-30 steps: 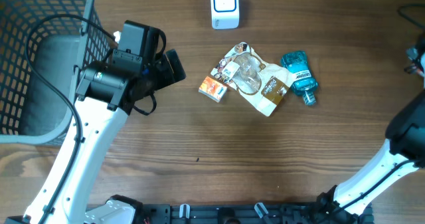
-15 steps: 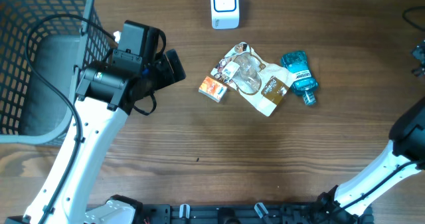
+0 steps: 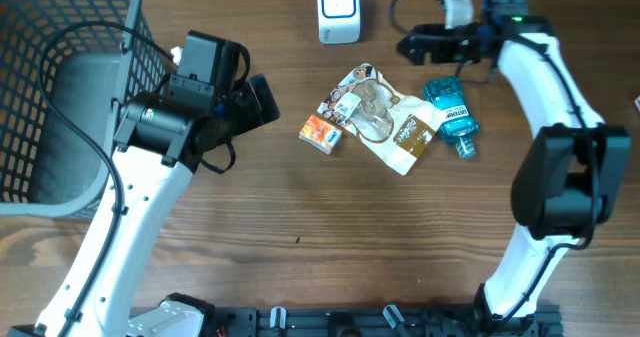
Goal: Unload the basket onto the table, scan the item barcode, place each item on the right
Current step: 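Reach the right gripper to the pile and grasp the orange Kleenex pack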
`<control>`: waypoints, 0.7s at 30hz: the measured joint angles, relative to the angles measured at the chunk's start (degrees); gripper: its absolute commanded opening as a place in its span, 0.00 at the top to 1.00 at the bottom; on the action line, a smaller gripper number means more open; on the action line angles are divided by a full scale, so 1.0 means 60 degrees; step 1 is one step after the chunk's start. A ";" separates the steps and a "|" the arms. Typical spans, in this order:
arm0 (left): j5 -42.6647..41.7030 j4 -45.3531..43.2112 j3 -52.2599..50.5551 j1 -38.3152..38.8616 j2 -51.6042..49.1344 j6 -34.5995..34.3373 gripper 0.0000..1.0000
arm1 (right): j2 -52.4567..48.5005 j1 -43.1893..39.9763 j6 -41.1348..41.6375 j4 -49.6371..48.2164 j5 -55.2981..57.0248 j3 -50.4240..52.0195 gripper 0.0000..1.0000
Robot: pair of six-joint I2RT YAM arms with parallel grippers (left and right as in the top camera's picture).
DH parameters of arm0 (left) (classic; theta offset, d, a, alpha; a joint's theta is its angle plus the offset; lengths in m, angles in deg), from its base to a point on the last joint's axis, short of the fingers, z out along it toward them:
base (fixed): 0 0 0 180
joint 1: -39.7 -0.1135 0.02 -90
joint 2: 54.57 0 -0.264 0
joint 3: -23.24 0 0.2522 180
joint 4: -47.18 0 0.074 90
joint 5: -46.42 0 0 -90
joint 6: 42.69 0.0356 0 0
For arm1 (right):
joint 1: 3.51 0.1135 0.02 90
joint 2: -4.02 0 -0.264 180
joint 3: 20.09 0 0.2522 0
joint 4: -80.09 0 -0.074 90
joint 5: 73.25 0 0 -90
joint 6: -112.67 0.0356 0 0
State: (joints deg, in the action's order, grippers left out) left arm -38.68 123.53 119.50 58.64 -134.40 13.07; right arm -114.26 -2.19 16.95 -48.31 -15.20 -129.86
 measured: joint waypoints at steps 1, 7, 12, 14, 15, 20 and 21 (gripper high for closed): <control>0.0000 0.0000 0.0000 0.0000 0.0000 0.0000 0.00 | -0.0062 0.0426 -0.0401 0.0055 0.0127 0.0000 0.06; 0.0000 0.0000 0.0000 0.0000 0.0000 0.0000 0.00 | -0.1027 0.1257 -0.1304 0.0335 0.0590 0.0000 0.12; 0.0000 -0.0004 0.0000 0.0000 0.0000 0.0000 0.00 | -0.1198 0.1249 -0.1053 0.0634 0.0415 0.0000 0.11; 0.0000 0.0000 0.0000 0.0000 0.0000 0.0000 0.00 | -0.0980 0.1249 -0.0940 0.0805 0.0127 0.0000 0.11; 0.0000 0.0000 0.0000 0.0000 0.0000 0.0000 0.00 | -0.0692 0.1257 -0.0907 0.0965 -0.0127 0.0000 0.12; 0.0000 0.0000 0.0000 0.0000 0.0000 0.0000 0.00 | 0.0000 0.1942 -0.0809 0.1632 -0.0929 0.0000 0.50; 0.0000 0.0004 0.0000 0.0000 0.0000 0.0000 0.00 | 0.0000 0.2306 -0.0820 0.1716 -0.0973 0.0004 0.50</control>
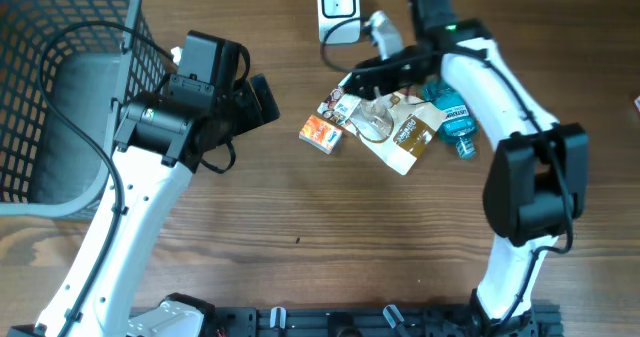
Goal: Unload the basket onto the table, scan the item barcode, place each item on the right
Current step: 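Reach the right gripper to the pile and grasp the orange Kleenex pack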
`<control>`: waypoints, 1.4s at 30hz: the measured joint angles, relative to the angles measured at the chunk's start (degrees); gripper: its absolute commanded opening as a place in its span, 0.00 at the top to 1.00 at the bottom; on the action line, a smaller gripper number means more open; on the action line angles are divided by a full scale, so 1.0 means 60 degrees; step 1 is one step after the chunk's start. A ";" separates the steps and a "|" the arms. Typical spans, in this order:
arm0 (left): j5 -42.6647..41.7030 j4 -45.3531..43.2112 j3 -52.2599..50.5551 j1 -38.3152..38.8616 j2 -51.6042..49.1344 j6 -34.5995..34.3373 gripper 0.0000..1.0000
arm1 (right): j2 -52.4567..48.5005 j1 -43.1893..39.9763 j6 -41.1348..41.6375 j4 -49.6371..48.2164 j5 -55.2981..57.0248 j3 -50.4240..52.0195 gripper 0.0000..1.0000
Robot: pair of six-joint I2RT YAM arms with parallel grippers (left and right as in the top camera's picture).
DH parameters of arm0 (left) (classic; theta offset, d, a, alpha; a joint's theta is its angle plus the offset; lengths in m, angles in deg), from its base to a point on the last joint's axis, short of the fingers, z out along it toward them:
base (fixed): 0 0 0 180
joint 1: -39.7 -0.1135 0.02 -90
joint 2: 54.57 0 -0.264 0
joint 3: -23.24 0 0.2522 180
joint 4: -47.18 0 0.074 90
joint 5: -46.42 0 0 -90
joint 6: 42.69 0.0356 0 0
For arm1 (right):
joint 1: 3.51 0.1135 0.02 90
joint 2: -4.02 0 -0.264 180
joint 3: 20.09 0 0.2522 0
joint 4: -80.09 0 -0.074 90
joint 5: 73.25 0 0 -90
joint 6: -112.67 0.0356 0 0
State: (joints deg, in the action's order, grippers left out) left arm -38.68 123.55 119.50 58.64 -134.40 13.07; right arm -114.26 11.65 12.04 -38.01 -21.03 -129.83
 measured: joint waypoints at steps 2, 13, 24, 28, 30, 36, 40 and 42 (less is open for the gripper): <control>0.0000 -0.0011 0.0000 0.0000 0.0000 0.0000 0.00 | 0.0000 0.0699 0.0044 0.0109 0.0015 0.0000 0.50; 0.0211 0.0029 0.0000 -0.0098 0.0000 0.0000 0.00 | 0.0000 0.2557 0.0484 -0.1191 0.2776 0.1836 0.49; 0.0204 -0.0015 0.0000 -0.0095 0.0000 0.0000 0.00 | 0.0018 0.0933 0.1209 -0.0794 0.2401 0.1326 0.43; 0.0208 -0.0404 -0.0004 -0.0095 0.0000 0.0000 0.00 | 0.0022 0.1035 0.1300 -0.0306 0.2255 0.1319 0.42; 0.0433 -0.0295 -0.0004 -0.0098 0.0000 0.0000 0.00 | 0.0022 0.1275 0.1300 -0.0240 0.2218 0.1319 0.42; 0.0710 -0.0113 -0.0004 -0.1734 -0.0546 0.0004 0.00 | 0.0022 0.2353 0.0874 -0.0401 0.2692 0.1392 0.50; 0.0652 -0.0109 -0.0004 -0.2178 -0.0772 -0.0007 0.00 | 0.0025 0.2874 0.0484 -0.0790 0.3759 0.1494 0.49; 0.0612 -0.0113 -0.0004 -0.2430 -0.0845 -0.0153 0.00 | 0.0029 0.3129 0.0353 -0.0984 0.4379 0.1610 0.50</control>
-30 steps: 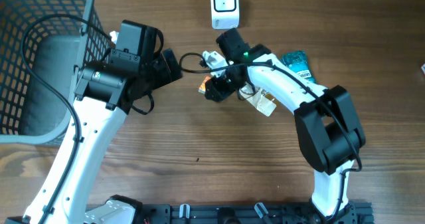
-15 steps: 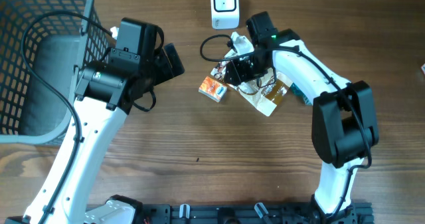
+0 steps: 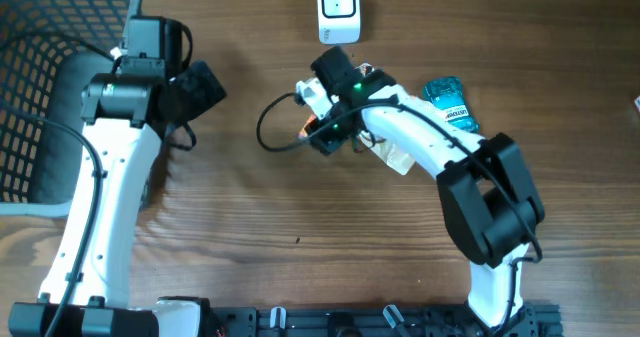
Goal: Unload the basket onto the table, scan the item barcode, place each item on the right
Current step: 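Reach the right gripper to the pile and grasp the orange Kleenex pack, then lift the orange pack out of the pile toward the scanner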
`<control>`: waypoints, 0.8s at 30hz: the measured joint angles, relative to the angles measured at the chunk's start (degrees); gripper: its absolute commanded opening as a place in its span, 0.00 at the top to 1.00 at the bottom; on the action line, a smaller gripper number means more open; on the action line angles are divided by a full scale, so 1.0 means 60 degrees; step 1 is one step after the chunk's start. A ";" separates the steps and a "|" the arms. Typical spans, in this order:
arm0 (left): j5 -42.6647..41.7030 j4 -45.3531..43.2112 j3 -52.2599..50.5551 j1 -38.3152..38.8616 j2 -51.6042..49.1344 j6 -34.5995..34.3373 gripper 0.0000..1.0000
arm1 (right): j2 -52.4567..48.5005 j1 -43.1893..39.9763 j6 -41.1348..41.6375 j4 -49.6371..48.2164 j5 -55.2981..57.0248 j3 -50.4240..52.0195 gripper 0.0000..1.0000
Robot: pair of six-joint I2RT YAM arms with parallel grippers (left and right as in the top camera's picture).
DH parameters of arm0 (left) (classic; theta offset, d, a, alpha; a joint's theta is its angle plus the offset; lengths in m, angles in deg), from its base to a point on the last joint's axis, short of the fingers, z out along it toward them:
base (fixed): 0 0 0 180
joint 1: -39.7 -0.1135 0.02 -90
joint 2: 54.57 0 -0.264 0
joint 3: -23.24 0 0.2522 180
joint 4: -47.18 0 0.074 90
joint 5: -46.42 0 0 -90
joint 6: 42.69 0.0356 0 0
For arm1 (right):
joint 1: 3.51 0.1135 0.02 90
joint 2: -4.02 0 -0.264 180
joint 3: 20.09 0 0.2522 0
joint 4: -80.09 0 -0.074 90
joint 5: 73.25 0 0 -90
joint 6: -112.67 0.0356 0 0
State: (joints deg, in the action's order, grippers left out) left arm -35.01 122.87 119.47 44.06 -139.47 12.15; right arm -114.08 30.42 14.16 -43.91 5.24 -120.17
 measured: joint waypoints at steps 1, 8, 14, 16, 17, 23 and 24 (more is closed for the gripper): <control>-0.0076 0.0000 0.0000 -0.0164 -0.0011 -0.0069 0.00 | 0.0000 0.0095 -0.0084 -0.0102 0.0222 0.0058 0.50; -0.0193 0.0022 0.0000 -0.0488 -0.0011 -0.0204 0.00 | 0.0000 0.0729 -0.0211 -0.0641 0.2124 0.0138 0.56; -0.0189 0.0149 0.0000 -0.0492 -0.0011 -0.0204 0.00 | -0.0157 0.0732 -0.0237 -0.0699 0.2441 0.0142 0.58; -0.0189 0.0149 0.0000 -0.0492 -0.0011 -0.0204 0.00 | -0.0200 0.0732 -0.0135 -0.0696 0.2430 0.0153 0.57; -0.0189 0.0149 0.0000 -0.0492 -0.0011 -0.0204 0.00 | -0.0204 0.0732 -0.0058 -0.0678 0.2426 0.0153 0.54; -0.0189 0.0146 0.0000 -0.0492 -0.0011 -0.0204 0.00 | -0.0208 0.0820 -0.0062 0.0029 0.1989 -0.0029 0.48; -0.0189 0.0146 0.0000 -0.0492 -0.0011 -0.0204 0.00 | -0.0208 0.0841 -0.0062 0.0073 0.2007 -0.0069 0.48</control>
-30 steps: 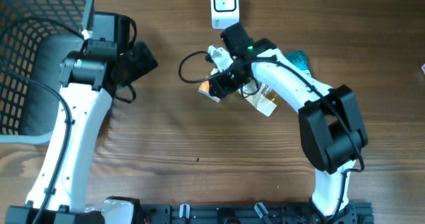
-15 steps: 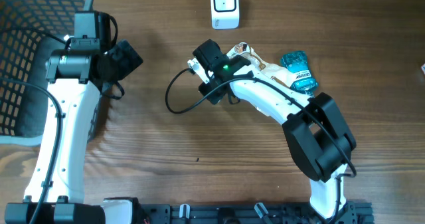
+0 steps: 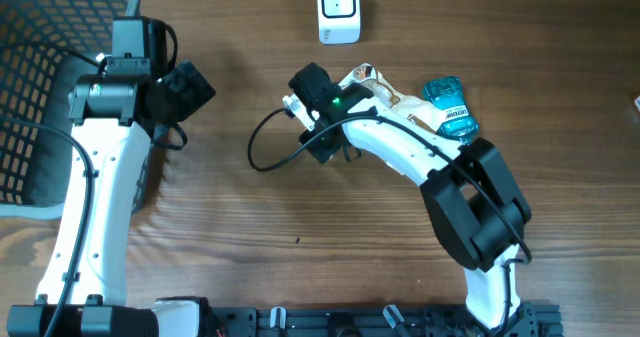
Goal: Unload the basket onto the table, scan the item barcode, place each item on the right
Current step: 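Lift the orange pack out of the pile toward the scanner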
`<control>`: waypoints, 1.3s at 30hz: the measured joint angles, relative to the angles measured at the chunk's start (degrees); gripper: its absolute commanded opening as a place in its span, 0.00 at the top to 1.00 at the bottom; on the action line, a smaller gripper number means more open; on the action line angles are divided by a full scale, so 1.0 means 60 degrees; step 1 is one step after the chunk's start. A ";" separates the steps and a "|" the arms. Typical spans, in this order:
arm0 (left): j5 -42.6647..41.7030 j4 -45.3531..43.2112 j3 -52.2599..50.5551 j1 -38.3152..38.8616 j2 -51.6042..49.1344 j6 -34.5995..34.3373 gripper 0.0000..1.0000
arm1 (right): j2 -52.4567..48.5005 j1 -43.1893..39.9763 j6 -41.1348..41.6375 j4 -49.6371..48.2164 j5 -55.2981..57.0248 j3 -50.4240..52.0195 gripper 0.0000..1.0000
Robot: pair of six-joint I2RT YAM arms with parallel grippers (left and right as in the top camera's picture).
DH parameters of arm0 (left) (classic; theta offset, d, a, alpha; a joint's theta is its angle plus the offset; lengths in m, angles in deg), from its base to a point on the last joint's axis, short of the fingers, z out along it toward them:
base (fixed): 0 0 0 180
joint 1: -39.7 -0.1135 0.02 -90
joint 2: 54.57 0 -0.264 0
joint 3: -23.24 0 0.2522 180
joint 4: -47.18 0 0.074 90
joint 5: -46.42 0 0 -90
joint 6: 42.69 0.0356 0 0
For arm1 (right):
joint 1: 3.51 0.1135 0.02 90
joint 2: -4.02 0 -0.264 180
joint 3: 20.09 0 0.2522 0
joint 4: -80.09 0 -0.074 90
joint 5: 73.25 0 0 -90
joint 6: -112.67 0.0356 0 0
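Observation:
In the overhead view my right arm reaches in from the lower right. Its gripper (image 3: 328, 142) points down where a small orange box lay, and the wrist hides that spot, so neither the box nor the fingers show. The white barcode scanner (image 3: 338, 9) stands at the table's far edge, straight beyond the wrist. A crumpled snack pouch (image 3: 378, 85) peeks out to the right of the wrist, and a blue mouthwash bottle (image 3: 450, 107) lies beyond it. My left gripper (image 3: 192, 87) hangs at the left beside the basket, away from all items.
A dark wire basket (image 3: 50, 37) with a grey liner fills the far left corner. A black cable (image 3: 262, 152) loops out from the right wrist onto the wooden table (image 3: 300, 247).
My right wrist has shifted slightly left and toward the scanner, and now covers the orange box that still peeked out beside it. The left arm has moved a little further left.
My right gripper was first at the far right, beyond the mouthwash bottle. It then stood over the pouch near the scanner, and later over the orange box. The left gripper drew back from mid-table toward the basket. Now the right wrist hides the box.

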State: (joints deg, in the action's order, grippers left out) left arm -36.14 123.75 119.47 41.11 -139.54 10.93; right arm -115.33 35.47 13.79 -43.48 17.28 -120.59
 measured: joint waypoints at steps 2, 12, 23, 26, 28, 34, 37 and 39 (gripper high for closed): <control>0.0000 -0.0004 0.0000 0.0000 -0.0113 0.0000 0.00 | 0.0000 0.0095 0.0000 0.0244 0.0353 -0.0033 0.49; 0.0000 -0.0004 0.0000 -0.0007 -0.0699 0.0000 0.00 | 0.0000 0.0616 0.0000 -0.0350 0.1435 0.0364 0.63; 0.0000 -0.0004 0.0000 -0.0015 -0.0699 0.0000 0.00 | 0.0036 0.0062 0.1264 -0.0714 0.0688 0.0280 0.95; 0.0000 -0.0007 0.0000 -0.0015 -0.0699 0.0000 0.00 | 0.0557 -0.1195 0.1814 -0.0667 -0.2605 0.0193 0.95; -0.0004 -0.0007 0.0000 -0.0015 -0.0699 0.0000 0.00 | 0.0783 -0.2346 0.2102 -0.0699 -0.4914 0.0120 0.95; 0.0000 -0.0007 0.0000 -0.0015 -0.0699 0.0000 0.00 | 0.0492 -0.3719 0.3144 -0.0801 -0.8601 0.0827 0.95; 0.0000 -0.0007 0.0000 -0.0015 -0.0699 0.0000 0.00 | -0.0004 -0.3993 0.3683 -0.0798 -0.8797 0.1126 0.95; 0.0000 -0.0004 0.0000 -0.0015 -0.0699 0.0000 0.00 | -0.0040 -0.4167 0.3898 -0.0412 -0.7945 0.1129 0.93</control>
State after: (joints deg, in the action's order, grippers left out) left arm -36.14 123.73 119.47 41.02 -143.73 10.93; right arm -115.57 10.47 37.17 -45.95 -30.39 -113.81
